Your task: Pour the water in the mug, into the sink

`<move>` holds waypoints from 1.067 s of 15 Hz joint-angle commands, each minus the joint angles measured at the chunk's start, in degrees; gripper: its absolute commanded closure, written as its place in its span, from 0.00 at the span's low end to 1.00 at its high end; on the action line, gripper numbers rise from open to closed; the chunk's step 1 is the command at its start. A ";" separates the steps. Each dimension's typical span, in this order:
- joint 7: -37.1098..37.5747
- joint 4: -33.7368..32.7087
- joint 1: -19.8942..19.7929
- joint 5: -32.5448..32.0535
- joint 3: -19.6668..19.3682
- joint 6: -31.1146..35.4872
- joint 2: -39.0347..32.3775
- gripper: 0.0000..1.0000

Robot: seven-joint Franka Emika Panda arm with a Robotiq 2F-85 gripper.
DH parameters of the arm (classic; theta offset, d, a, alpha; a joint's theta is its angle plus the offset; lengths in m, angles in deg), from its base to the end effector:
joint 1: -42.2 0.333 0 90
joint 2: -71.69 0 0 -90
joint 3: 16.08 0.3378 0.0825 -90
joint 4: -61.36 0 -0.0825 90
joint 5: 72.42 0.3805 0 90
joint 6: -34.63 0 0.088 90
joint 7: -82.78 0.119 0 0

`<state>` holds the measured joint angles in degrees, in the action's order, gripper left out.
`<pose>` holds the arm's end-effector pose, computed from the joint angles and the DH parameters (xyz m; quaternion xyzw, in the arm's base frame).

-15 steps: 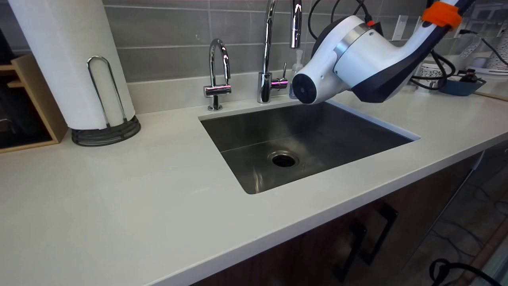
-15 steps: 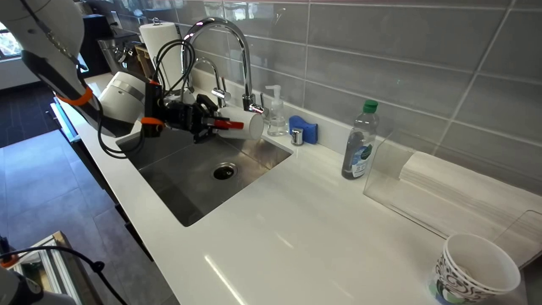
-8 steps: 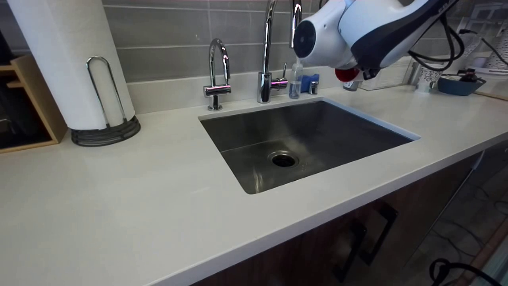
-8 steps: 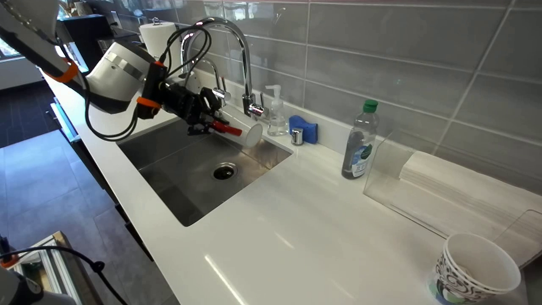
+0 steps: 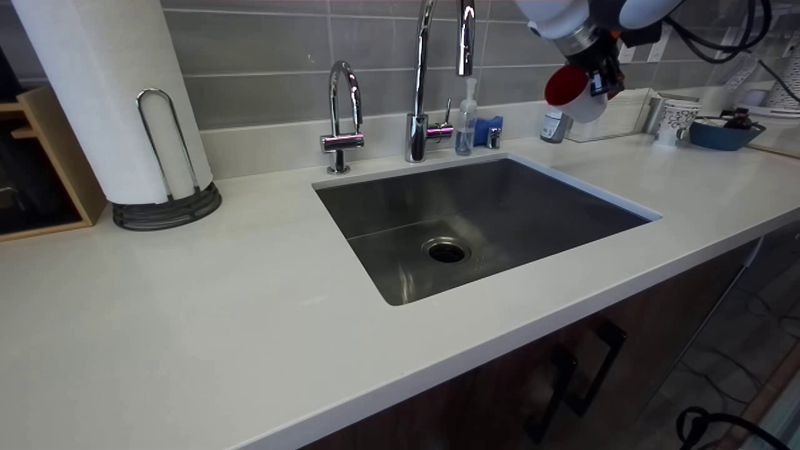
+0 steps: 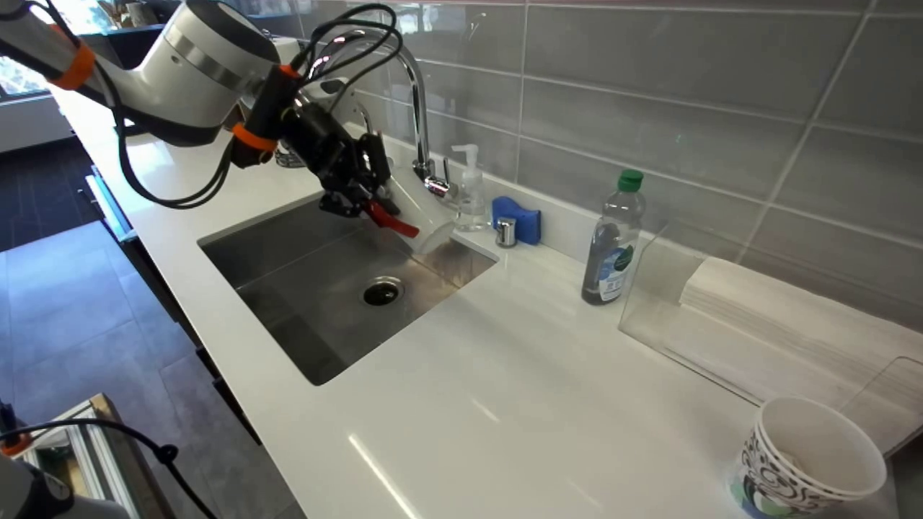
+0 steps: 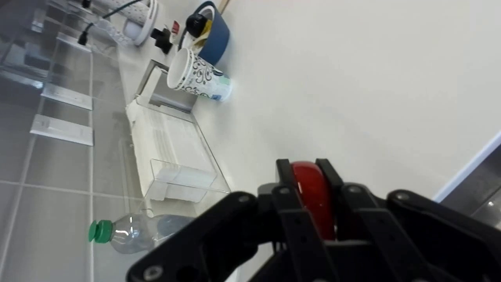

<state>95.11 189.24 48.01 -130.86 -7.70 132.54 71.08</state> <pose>0.4893 0.0307 0.3898 0.8390 0.2061 -0.1211 0.4888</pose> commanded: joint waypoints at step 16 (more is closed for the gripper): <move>-22.73 8.52 -12.92 32.11 -19.80 36.41 11.89 0.95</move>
<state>77.90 197.15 36.35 -104.16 -26.52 165.74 82.34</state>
